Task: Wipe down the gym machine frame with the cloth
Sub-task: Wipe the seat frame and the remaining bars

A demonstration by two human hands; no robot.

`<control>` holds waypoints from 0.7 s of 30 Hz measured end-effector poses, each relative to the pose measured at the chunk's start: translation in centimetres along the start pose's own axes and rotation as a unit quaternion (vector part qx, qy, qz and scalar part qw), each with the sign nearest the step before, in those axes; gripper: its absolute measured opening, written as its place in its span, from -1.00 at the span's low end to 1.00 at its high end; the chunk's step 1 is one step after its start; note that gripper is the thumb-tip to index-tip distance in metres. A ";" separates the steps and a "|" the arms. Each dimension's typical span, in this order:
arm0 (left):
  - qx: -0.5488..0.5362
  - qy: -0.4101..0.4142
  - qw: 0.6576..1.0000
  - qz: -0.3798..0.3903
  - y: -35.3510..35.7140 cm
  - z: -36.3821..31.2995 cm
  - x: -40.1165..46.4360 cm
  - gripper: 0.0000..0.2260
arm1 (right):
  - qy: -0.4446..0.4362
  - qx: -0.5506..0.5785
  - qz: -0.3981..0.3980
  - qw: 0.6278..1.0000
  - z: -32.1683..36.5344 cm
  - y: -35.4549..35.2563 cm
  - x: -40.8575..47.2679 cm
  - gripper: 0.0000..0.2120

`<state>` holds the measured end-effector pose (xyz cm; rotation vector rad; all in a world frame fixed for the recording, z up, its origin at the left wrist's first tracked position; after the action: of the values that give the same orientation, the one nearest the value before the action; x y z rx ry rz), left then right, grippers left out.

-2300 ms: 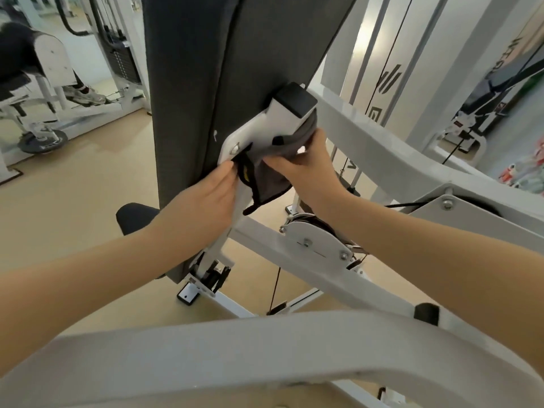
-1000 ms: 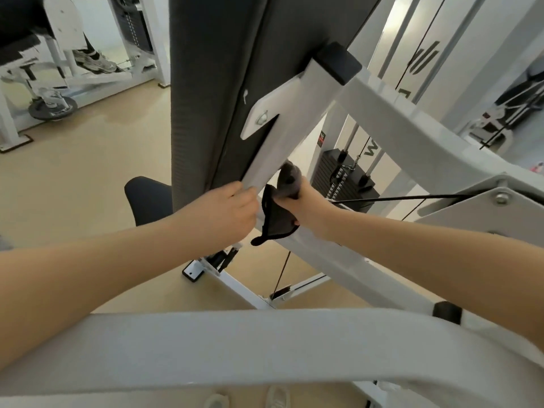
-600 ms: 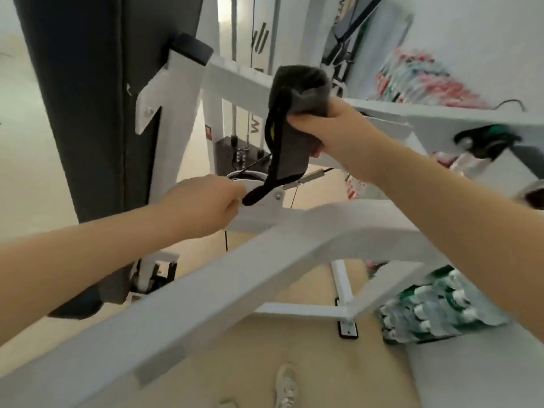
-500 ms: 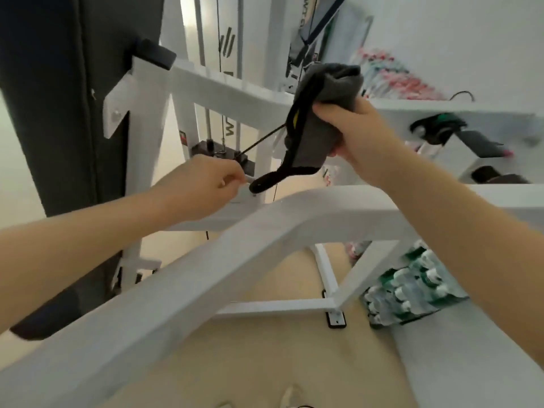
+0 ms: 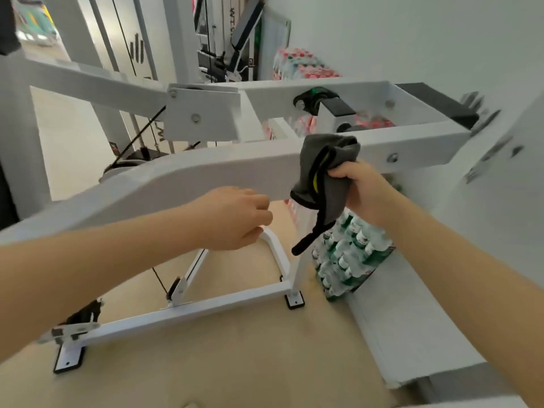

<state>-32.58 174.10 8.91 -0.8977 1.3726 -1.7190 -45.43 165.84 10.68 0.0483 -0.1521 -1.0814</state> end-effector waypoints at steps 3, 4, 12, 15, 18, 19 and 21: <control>-0.005 -0.050 0.998 0.040 3.3 -2.6 2.7 -0.73 | 0.048 -0.015 -0.041 0.998 -3.1 -5.8 -2.8 -0.78; -0.009 -0.068 0.996 0.058 4.5 -3.3 3.5 -0.72 | 0.063 -0.026 -0.059 0.996 -4.4 -7.6 -3.5 -0.75; -0.097 -0.234 0.960 0.121 11.5 -4.7 7.4 -0.58 | 0.113 -0.158 -0.128 0.973 -14.3 -13.2 -2.6 -0.57; -0.077 -0.265 0.957 0.085 13.4 -3.0 9.0 -0.54 | 0.063 -0.237 -0.160 0.956 -16.5 -13.6 0.0 -0.66; -0.054 -0.294 0.954 0.039 15.9 -0.2 11.1 -0.49 | -0.012 -0.291 -0.186 0.938 -17.8 -13.7 3.2 -0.66; -0.046 -0.304 0.951 0.022 16.8 0.9 11.8 -0.46 | -0.055 -0.304 -0.190 0.932 -17.8 -13.3 4.3 -0.64; -0.011 -0.301 0.954 -0.014 18.8 2.6 13.0 -0.41 | -0.149 -0.323 -0.201 0.913 -17.4 -12.1 6.6 -0.56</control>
<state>-34.14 158.73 -8.13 -1.3222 0.9688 -1.2888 -50.48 153.74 -7.22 -0.7133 -0.0510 -1.5027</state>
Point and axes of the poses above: each hand's wrist, its own x-axis towards the middle knuckle, its own y-axis out of the palm, z = x × y, the point moved 8 cm from there along x, towards the middle knuckle, and after that the axes turned 10 degrees about -y, right-handed, at the moved point
